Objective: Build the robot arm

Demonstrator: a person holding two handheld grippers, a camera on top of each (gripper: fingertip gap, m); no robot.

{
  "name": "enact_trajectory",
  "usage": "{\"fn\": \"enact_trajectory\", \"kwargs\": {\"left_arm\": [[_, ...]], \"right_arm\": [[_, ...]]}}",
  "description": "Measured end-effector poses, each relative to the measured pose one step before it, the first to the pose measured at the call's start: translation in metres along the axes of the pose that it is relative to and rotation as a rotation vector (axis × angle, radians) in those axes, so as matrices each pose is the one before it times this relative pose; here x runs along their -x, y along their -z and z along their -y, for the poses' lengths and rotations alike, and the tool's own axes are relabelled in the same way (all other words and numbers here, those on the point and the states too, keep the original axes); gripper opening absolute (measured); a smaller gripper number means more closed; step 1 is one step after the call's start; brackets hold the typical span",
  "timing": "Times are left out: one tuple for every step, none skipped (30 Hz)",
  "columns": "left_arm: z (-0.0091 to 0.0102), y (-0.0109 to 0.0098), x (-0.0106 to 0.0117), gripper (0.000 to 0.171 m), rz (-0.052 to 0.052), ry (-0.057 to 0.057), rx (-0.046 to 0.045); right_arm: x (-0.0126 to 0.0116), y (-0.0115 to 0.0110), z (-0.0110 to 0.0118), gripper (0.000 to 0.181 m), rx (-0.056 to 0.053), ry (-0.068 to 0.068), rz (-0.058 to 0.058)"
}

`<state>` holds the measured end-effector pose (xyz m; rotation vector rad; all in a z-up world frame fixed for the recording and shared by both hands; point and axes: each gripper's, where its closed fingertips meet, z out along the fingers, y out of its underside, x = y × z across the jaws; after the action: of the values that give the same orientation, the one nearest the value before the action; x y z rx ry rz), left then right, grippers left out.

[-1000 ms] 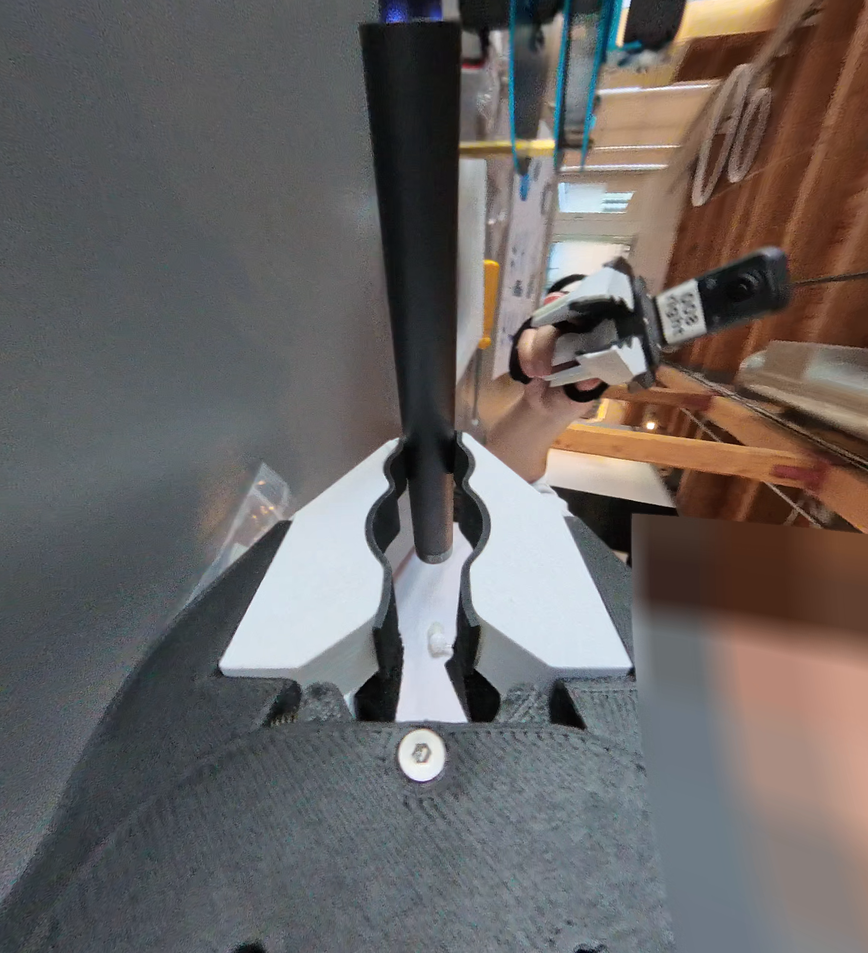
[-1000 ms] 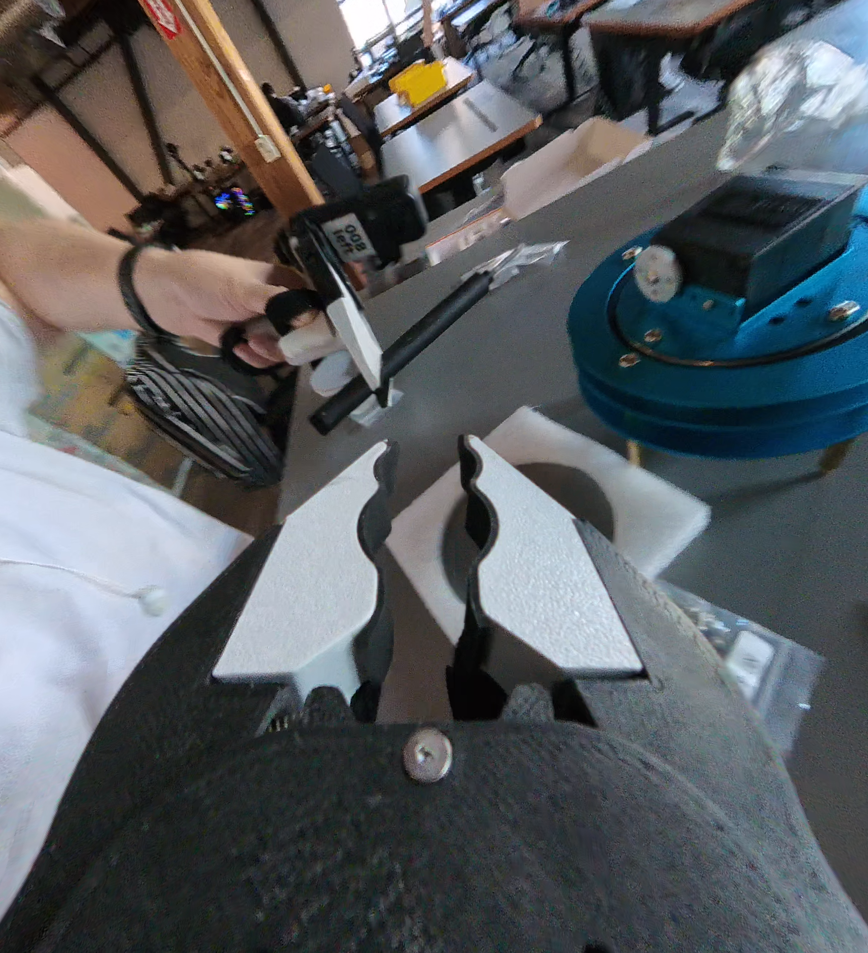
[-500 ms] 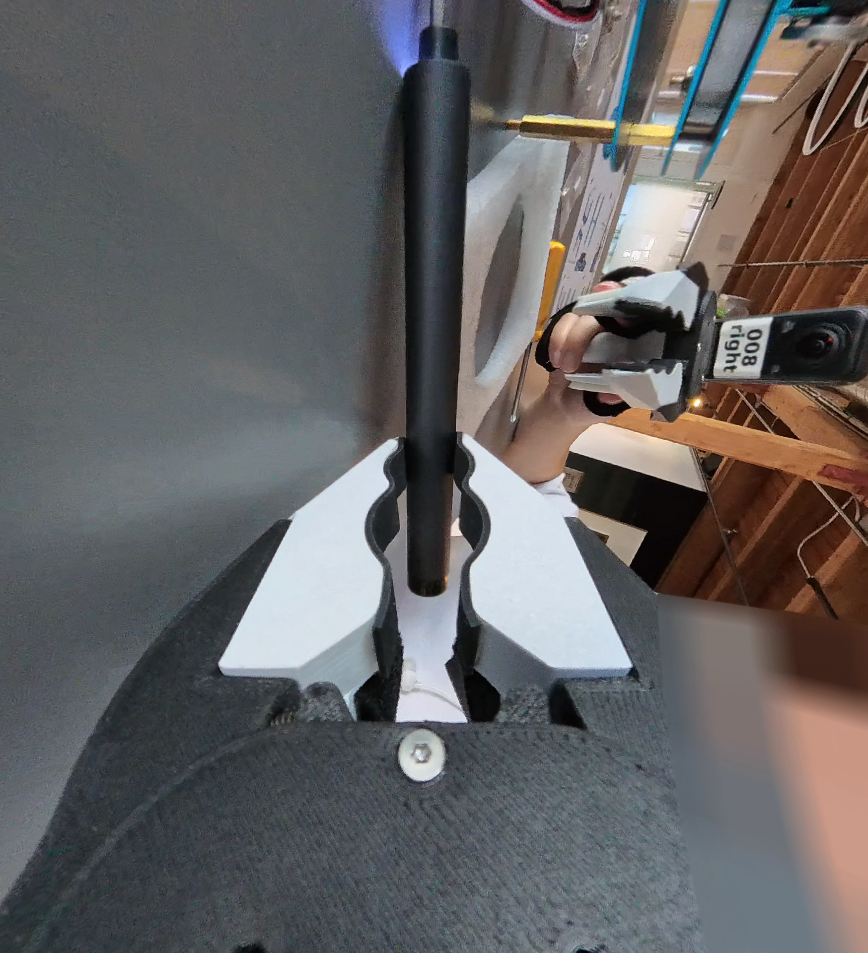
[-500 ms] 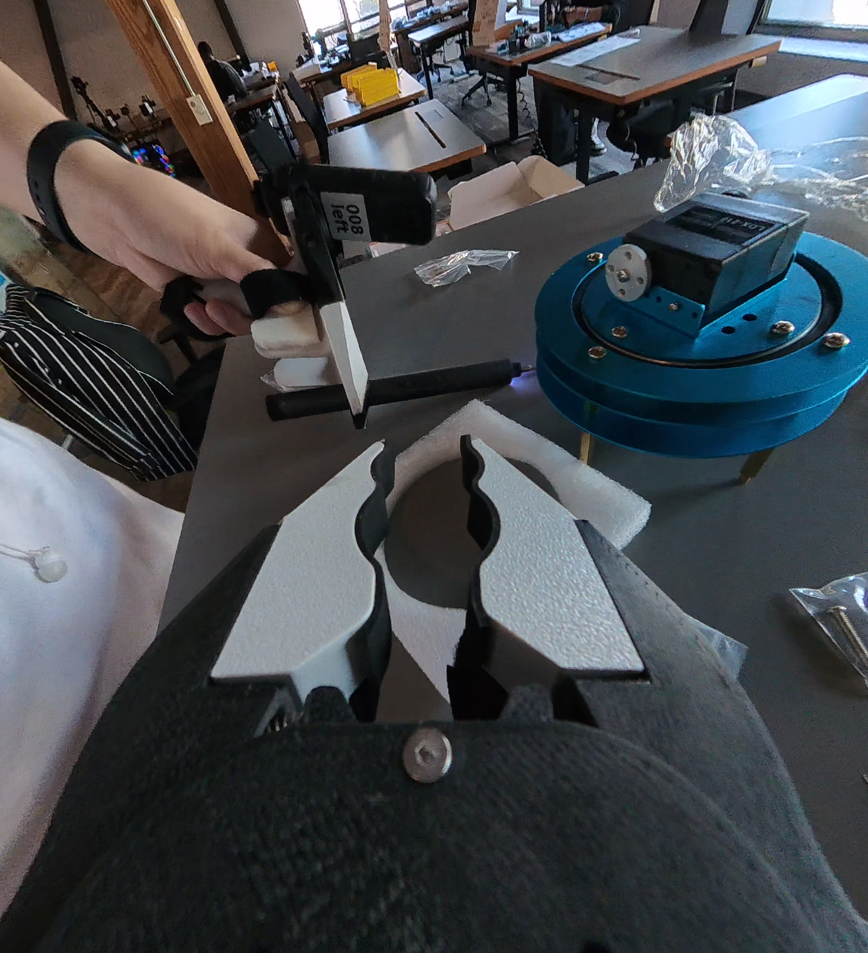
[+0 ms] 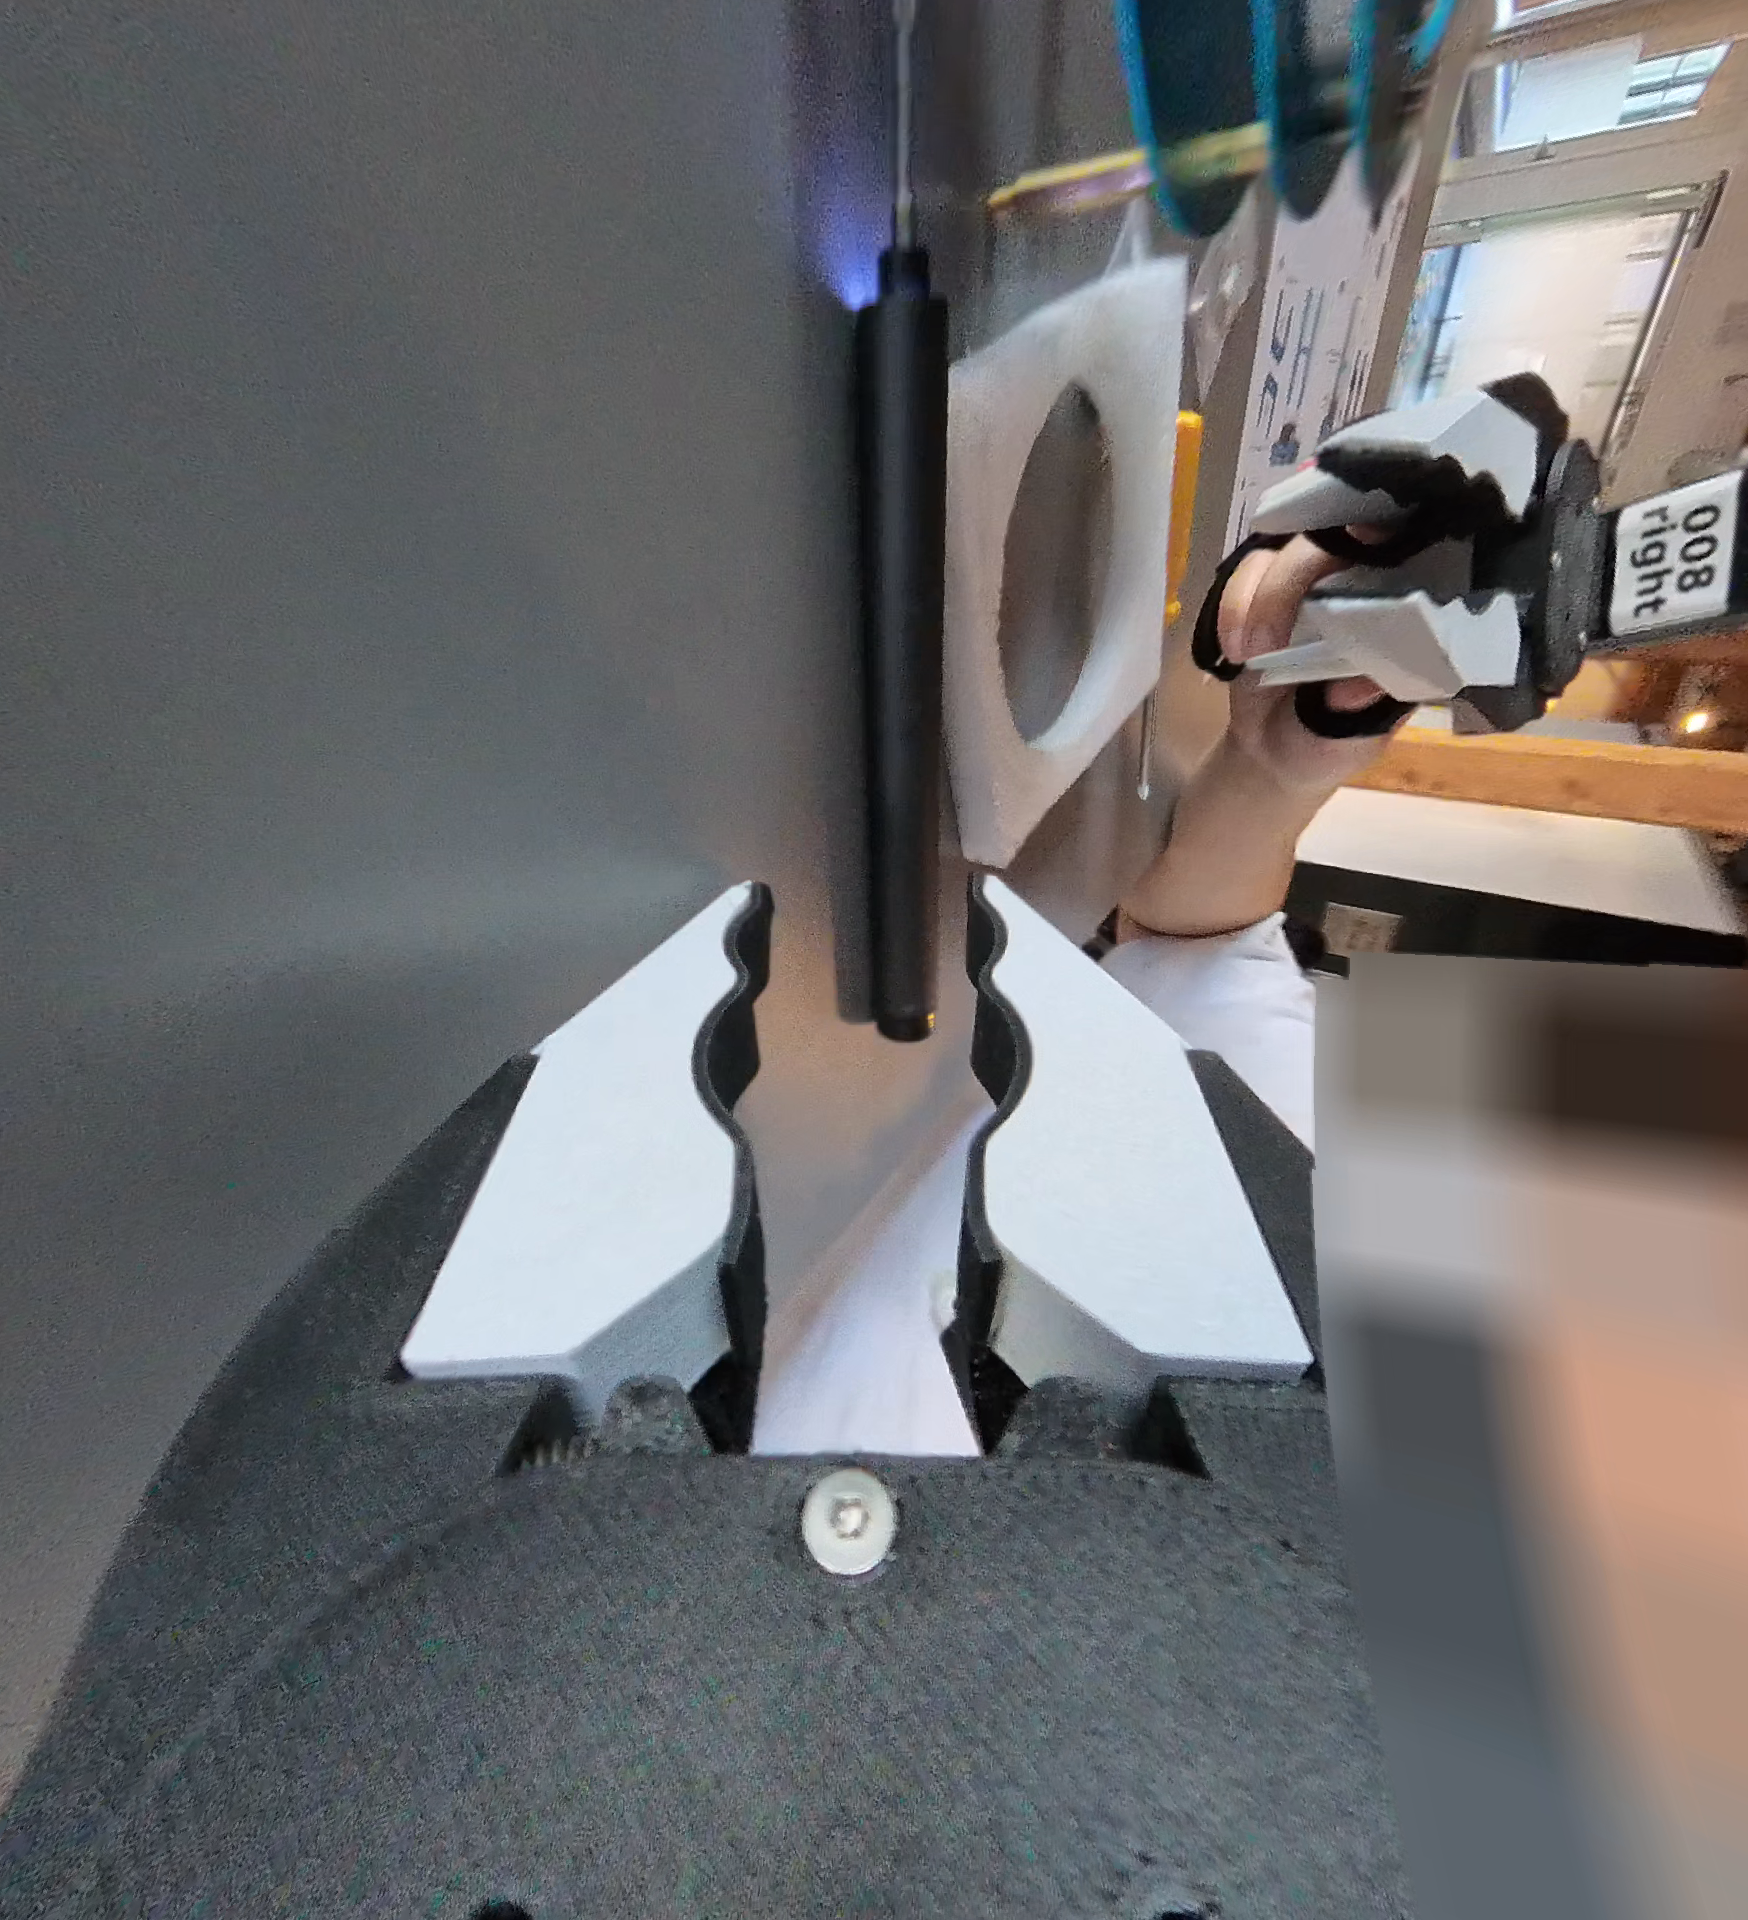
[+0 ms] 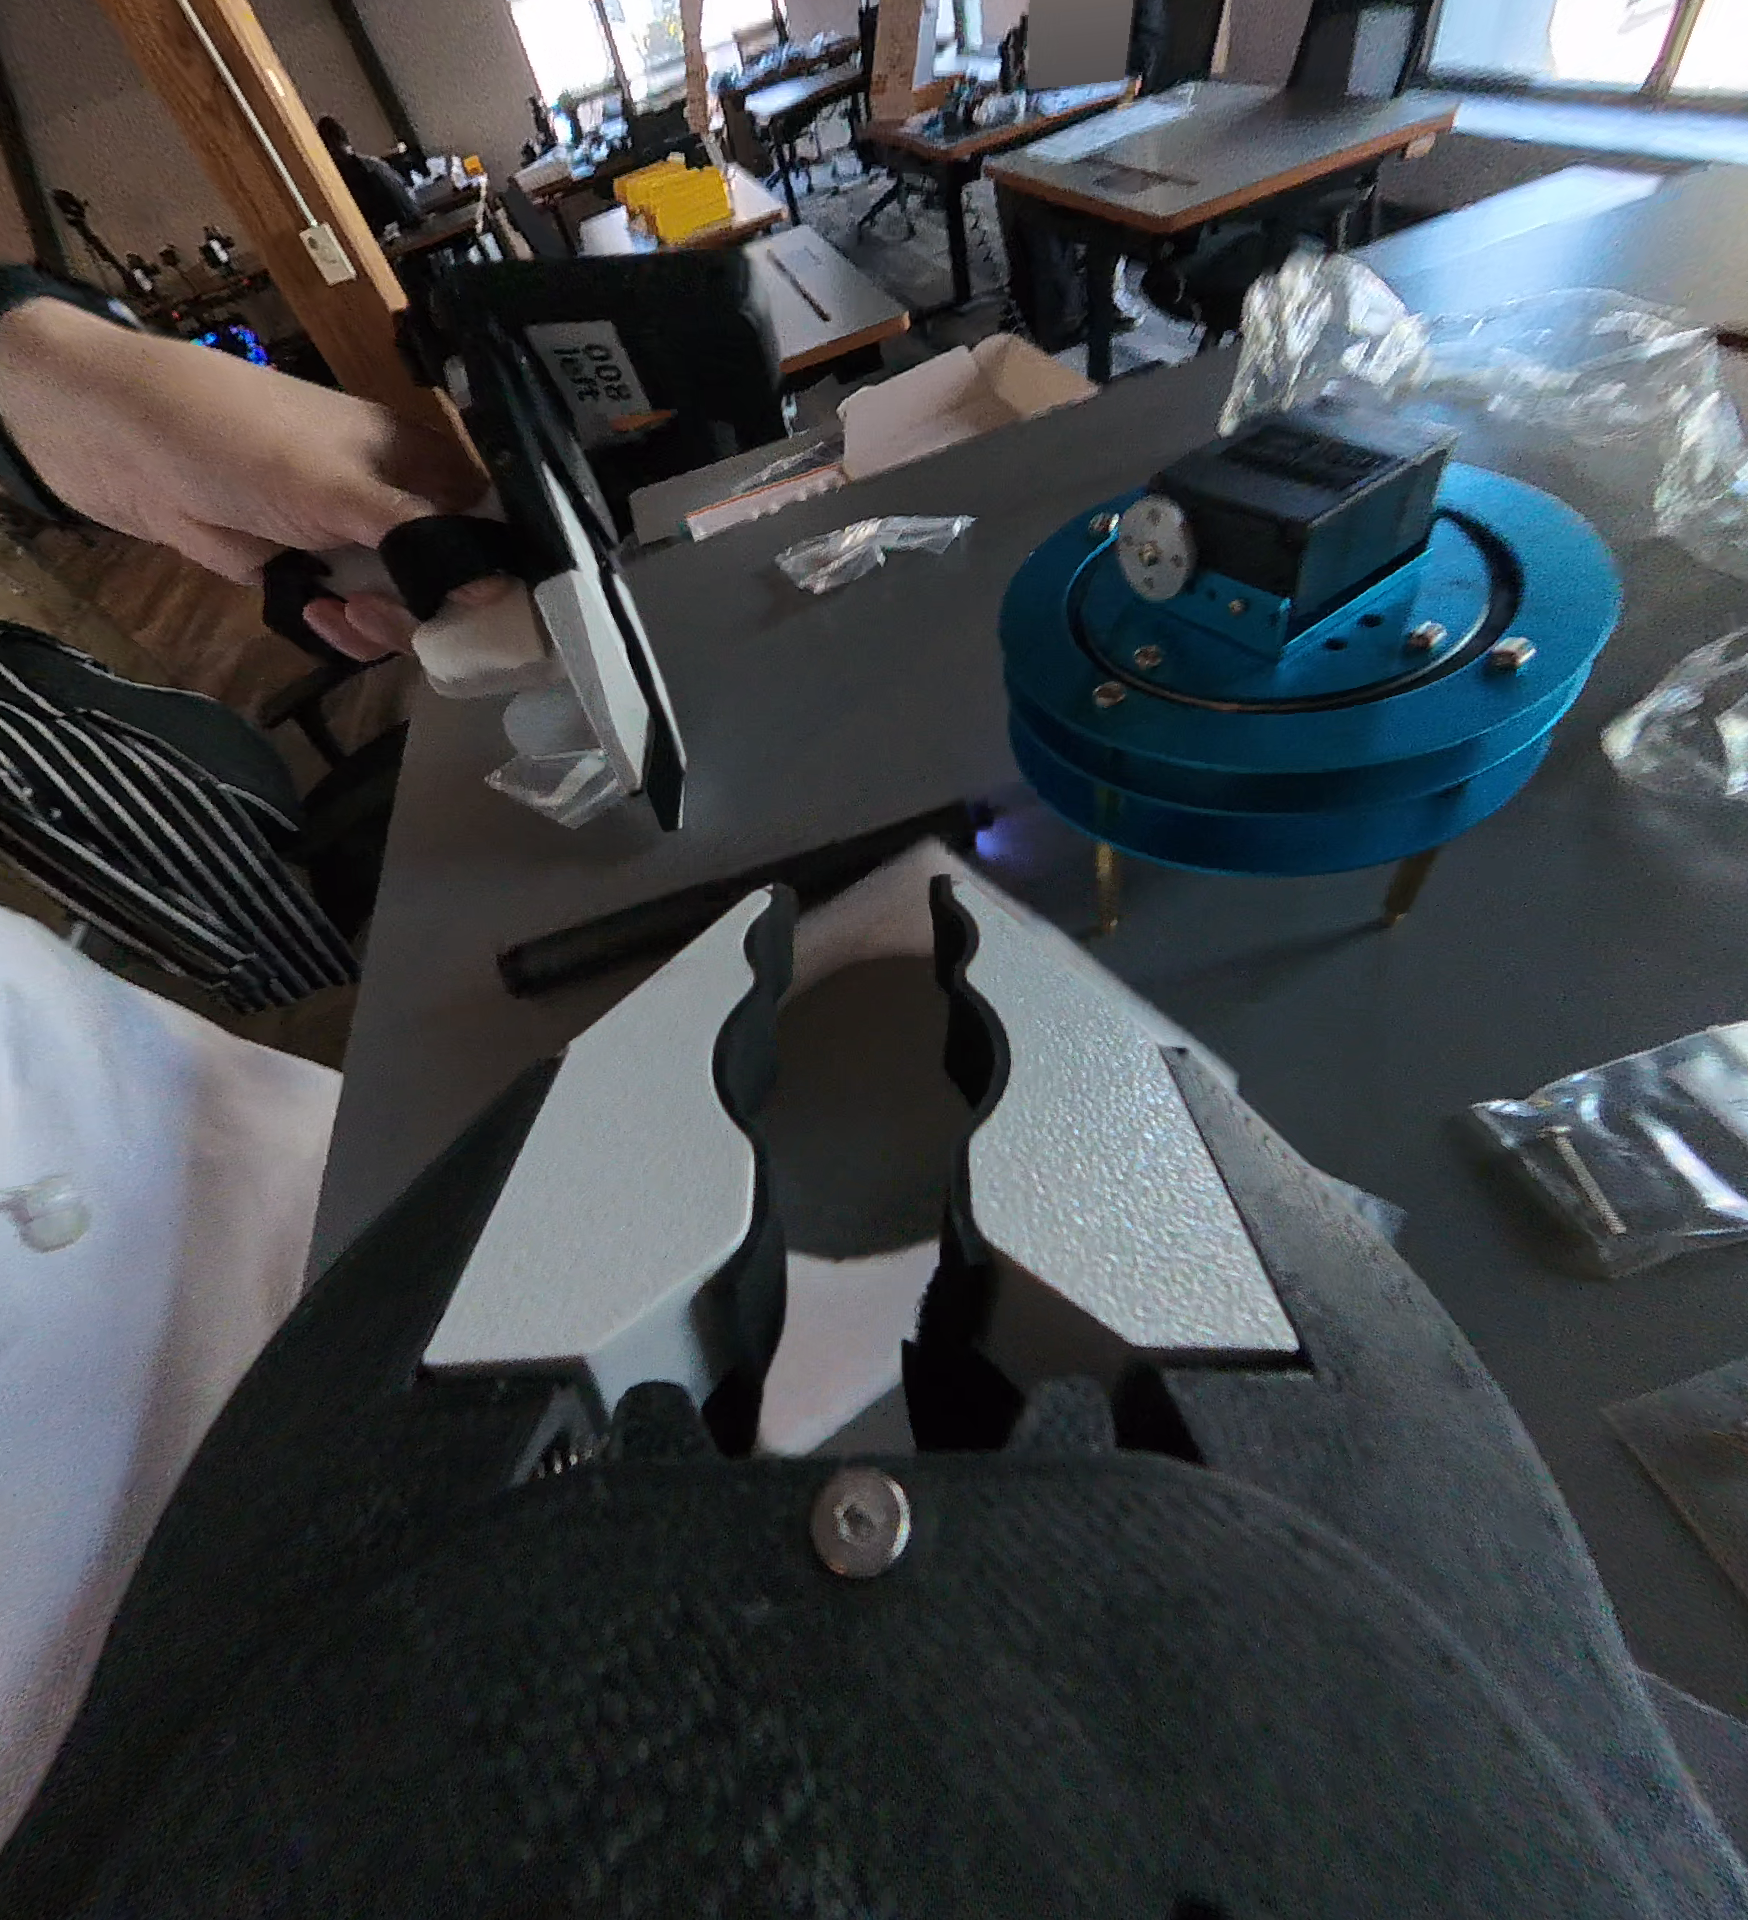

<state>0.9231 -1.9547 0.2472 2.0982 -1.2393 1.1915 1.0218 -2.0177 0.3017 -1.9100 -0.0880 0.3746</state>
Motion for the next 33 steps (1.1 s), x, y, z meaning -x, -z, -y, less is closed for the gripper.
{"fn": "enact_trajectory", "kwargs": {"left_arm": [[0.00402, 0.00533, -0.00083, 0.037, 0.0076, -0.0445, -0.02621], [0.00569, 0.00549, -0.00304, 0.037, -0.0055, -0.0562, -0.03438], [0.00719, 0.0054, -0.00587, 0.036, -0.0209, -0.0675, -0.04538], [0.00748, 0.00509, -0.00584, 0.035, -0.0188, -0.0713, -0.04908], [0.00717, 0.00465, -0.00556, 0.035, -0.0176, -0.0773, -0.04902], [0.00704, 0.00405, -0.00533, 0.035, -0.0188, -0.0808, -0.05485], [0.00738, 0.00351, -0.00509, 0.035, -0.0189, -0.0816, -0.06575], [0.00627, 0.00268, -0.00444, 0.035, -0.0171, -0.0739, -0.06633], [0.00469, 0.00187, -0.00354, 0.035, -0.0142, -0.0597, -0.06091], [0.00327, 0.00076, -0.0043, 0.035, -0.0178, -0.0501, -0.05589], [0.00143, -0.00022, -0.00412, 0.035, -0.016, -0.0409, -0.0455], [0.00008, -0.00041, -0.00264, 0.035, -0.0056, -0.0238, -0.0331], [0.00076, -0.00038, -0.00329, 0.035, -0.0079, -0.0187, -0.03179], [0.00088, -0.0004, -0.00319, 0.034, -0.0031, -0.0202, -0.02742], [0.00059, -0.00016, -0.00084, 0.034, 0.0158, -0.0209, -0.01785], [0.00012, -0.0003, 0.00058, 0.034, 0.0286, -0.0242, -0.00718], [-0.00039, -0.00053, 0.00059, 0.034, 0.0311, -0.0244, 0.00239], [-0.00093, -0.00118, 0.00054, 0.035, 0.0334, -0.0187, 0.01156], [-0.00097, -0.00211, -0.00072, 0.036, 0.029, -0.0145, 0.01603], [-0.001, -0.0033, -0.00148, 0.036, 0.0266, -0.009, 0.02079], [-0.00062, -0.00428, -0.00183, 0.036, 0.0288, -0.0013, 0.02595], [0.00036, -0.0052, -0.00358, 0.036, 0.0254, -0.0007, 0.02758], [0.0018, -0.00595, -0.00618, 0.037, 0.019, -0.0086, 0.02476], [0.00374, -0.00616, -0.00779, 0.037, 0.0194, -0.0148, 0.01698], [0.00584, -0.00642, -0.00885, 0.037, 0.0206, -0.0173, 0.00506], [0.00742, -0.00672, -0.01037, 0.037, 0.0206, -0.0211, -0.0066], [0.00789, -0.00714, -0.01211, 0.037, 0.0169, -0.0234, -0.01258], [0.00773, -0.00779, -0.01337, 0.037, 0.0167, -0.0209, -0.01598], [0.0066, -0.00869, -0.01446, 0.036, 0.0174, -0.0161, -0.01747], [0.00451, -0.00984, -0.01623, 0.036, 0.0117, -0.0086, -0.01268], [0.00184, -0.01104, -0.018, 0.036, 0.0037, 0.0033, -0.00512], [-0.00031, -0.01234, -0.0199, 0.037, -0.0089, 0.0147, -0.00118], [-0.00128, -0.01339, -0.02237, 0.038, -0.0271, 0.0185, -0.00398]], "right_arm": [[-0.00202, 0.00306, 0.00659, 0.026, -0.0319, 0.0221, -0.0149], [-0.00245, 0.00388, 0.00701, 0.026, -0.0337, 0.0231, -0.0194], [-0.00314, 0.00446, 0.00705, 0.026, -0.0317, 0.0223, -0.0229], [-0.00433, 0.00469, 0.00655, 0.026, -0.0306, 0.0179, -0.0276], [-0.00489, 0.00446, 0.00549, 0.026, -0.0286, 0.0119, -0.0276], [-0.00482, 0.00372, 0.00405, 0.026, -0.022, 0.0108, -0.0238], [-0.00502, 0.00316, 0.00283, 0.026, -0.0167, 0.0129, -0.0256], [-0.0047, 0.00263, 0.00243, 0.026, -0.015, 0.0061, -0.0245], [-0.00348, 0.0018, 0.00069, 0.025, -0.0034, -0.0042, -0.0149], [-0.0054, 0.00137, -0.00265, 0.026, 0.0163, -0.0121, -0.0248], [-0.0072, 0.00193, -0.00393, 0.026, 0.0257, -0.0125, -0.0386], [-0.00682, 0.00312, -0.00267, 0.026, 0.0242, -0.0125, -0.041], [-0.00493, 0.00498, -0.00084, 0.026, 0.0313, -0.0138, -0.0344], [-0.00726, 0.0076, -0.00136, 0.026, 0.0555, -0.0117, -0.058], [-0.01122, 0.01039, -0.00468, 0.026, 0.0944, -0.0109, -0.0867], [-0.00922, 0.01307, -0.00777, 0.027, 0.1305, -0.0124, -0.075], [-0.00883, 0.01602, -0.01101, 0.027, 0.1534, -0.0064, -0.0753], [-0.01263, 0.0191, -0.01421, 0.029, 0.1591, 0.0043, -0.1004], [-0.01441, 0.02035, -0.01615, 0.028, 0.1442, 0.014, -0.1077], [-0.01371, 0.01963, -0.0195, 0.019, 0.1377, 0.0143, -0.0966], [-0.01398, 0.01704, -0.02195, 0.013, 0.131, 0.0069, -0.0918], [-0.01385, 0.01307, -0.02154, 0.013, 0.1156, 0.0111, -0.085], [-0.0115, 0.00844, -0.0198, 0.013, 0.0985, 0.0189, -0.0677], [-0.008, 0.00387, -0.01882, 0.011, 0.0868, 0.0227, -0.0449], [-0.00476, -0.00065, -0.01973, 0.01, 0.0827, 0.0302, -0.0288], [-0.00422, -0.00442, -0.02095, 0.011, 0.0815, 0.0372, -0.0296], [-0.0038, -0.00783, -0.02189, 0.01, 0.0781, 0.0402, -0.0309], [-0.0018, -0.01089, -0.02196, 0.009, 0.0679, 0.0454, -0.0152], [-0.00226, -0.01338, -0.0211, 0.009, 0.054, 0.0367, -0.0112], [-0.00394, -0.01515, -0.02073, 0.01, 0.0458, 0.0242, -0.013], [-0.0027, -0.01665, -0.02014, 0.01, 0.0351, 0.0204, 0.0046], [-0.00252, -0.01743, -0.0196, 0.01, 0.0273, 0.0183, 0.0163], [-0.00564, -0.01811, -0.01906, 0.011, 0.0271, 0.0112, 0.0079]]}}
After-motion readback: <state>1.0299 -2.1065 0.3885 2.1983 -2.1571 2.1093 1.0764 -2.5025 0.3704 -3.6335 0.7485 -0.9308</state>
